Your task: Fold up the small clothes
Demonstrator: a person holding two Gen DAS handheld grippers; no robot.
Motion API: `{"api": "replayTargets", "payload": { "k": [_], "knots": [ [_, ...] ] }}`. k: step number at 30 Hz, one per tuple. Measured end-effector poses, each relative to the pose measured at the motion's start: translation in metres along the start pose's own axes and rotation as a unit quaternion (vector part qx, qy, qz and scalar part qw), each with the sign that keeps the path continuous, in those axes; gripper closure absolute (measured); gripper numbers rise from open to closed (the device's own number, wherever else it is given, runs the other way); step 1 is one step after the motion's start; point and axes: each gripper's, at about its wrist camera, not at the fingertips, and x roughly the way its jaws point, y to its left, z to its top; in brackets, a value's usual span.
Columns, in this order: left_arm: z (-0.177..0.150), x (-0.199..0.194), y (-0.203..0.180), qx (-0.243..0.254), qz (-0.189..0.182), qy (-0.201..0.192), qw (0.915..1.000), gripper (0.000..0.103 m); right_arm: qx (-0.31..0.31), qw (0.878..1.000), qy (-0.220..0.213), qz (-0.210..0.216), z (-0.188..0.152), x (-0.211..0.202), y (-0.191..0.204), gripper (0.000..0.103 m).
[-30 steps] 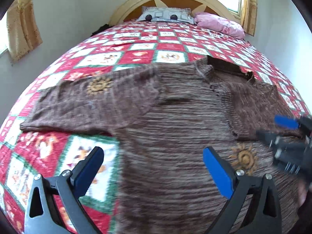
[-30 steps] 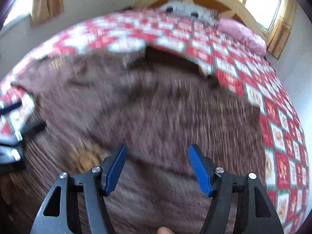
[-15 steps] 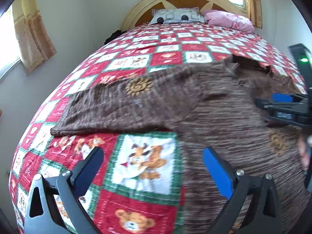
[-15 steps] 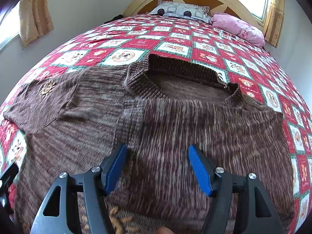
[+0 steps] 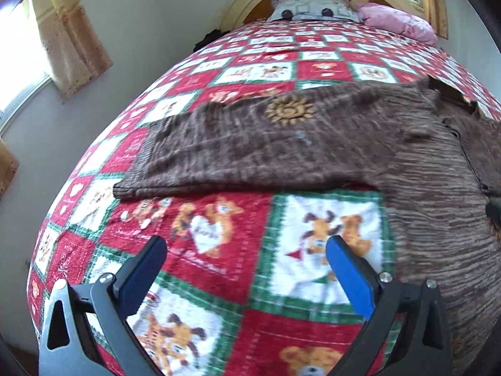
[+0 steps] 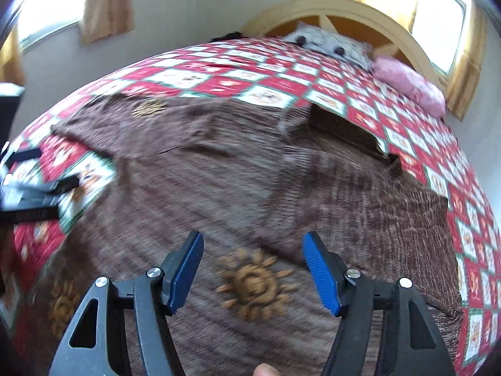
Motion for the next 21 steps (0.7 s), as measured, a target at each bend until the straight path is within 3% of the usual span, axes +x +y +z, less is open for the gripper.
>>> {"api": "replayTargets", "payload": {
  "k": [6, 11, 17, 19, 21],
  "knots": [
    [0.006, 0.012, 0.019, -0.013, 0.011, 0.009, 0.9998, 0.000, -0.043, 0.999, -0.015, -0.014, -0.011, -0.001, 0.024, 0.036],
    [0.016, 0.031, 0.055, -0.090, -0.024, 0.038, 0.9950, 0.000, -0.047, 0.998, -0.023, -0.020, -0.015, -0.004, 0.027, 0.036],
    [0.020, 0.041, 0.096, -0.209, -0.079, 0.036, 0.9740, 0.001, -0.054, 0.998, -0.027, -0.034, -0.020, -0.002, 0.031, 0.036],
    [0.020, 0.042, 0.108, -0.259, -0.102, 0.024, 0.9602, 0.001, -0.058, 0.997, -0.030, -0.037, -0.021, -0.003, 0.033, 0.036],
    [0.021, 0.044, 0.112, -0.283, -0.115, 0.017, 0.9522, 0.001, -0.058, 0.997, -0.030, -0.037, -0.021, -0.003, 0.033, 0.036]
  ]
}}
